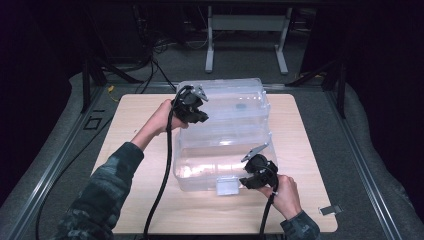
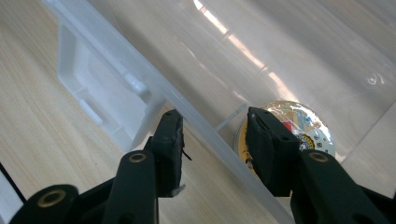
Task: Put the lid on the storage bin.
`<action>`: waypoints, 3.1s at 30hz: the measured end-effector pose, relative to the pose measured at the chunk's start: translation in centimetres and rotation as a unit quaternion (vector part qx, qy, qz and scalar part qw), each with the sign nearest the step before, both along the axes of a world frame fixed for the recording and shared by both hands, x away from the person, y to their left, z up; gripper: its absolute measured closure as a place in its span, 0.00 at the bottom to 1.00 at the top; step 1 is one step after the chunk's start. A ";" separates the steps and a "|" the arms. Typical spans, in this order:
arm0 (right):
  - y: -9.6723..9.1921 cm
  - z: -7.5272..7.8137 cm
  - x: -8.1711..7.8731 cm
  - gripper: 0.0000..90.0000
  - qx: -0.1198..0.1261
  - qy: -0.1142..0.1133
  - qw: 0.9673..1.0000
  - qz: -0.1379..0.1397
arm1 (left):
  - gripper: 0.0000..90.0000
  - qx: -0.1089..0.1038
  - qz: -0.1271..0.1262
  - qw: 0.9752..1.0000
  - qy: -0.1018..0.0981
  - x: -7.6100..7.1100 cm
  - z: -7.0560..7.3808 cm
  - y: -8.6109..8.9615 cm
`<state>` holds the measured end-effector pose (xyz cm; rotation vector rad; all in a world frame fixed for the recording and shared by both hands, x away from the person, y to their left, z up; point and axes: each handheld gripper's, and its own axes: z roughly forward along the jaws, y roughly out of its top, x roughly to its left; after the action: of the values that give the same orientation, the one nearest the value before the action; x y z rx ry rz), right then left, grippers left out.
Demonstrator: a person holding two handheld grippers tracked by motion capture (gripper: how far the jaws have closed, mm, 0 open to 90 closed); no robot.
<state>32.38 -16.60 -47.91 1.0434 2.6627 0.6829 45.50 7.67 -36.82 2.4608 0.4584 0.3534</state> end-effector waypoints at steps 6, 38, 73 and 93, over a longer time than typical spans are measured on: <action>0.0 0.0 0.0 0.63 -0.001 0.000 1.000 0.001 | 0.97 -0.003 -0.006 1.000 -0.003 -1.0 0.1 0.0; 0.1 -0.1 0.0 0.62 -0.004 0.004 1.000 0.003 | 0.97 0.023 -0.019 0.999 -0.034 -4.7 0.2 -0.3; 0.2 -0.1 0.0 0.61 -0.009 0.006 1.000 -0.001 | 0.98 0.065 -0.048 0.996 -0.041 -7.3 0.0 -0.8; 0.4 -0.1 0.0 0.60 -0.012 0.007 1.000 -0.001 | 0.99 0.062 -0.056 0.995 -0.046 -9.0 -0.7 -0.7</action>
<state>32.37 -16.22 -48.00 1.0491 2.6751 0.6439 36.52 6.93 -37.56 2.5640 0.2644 0.4595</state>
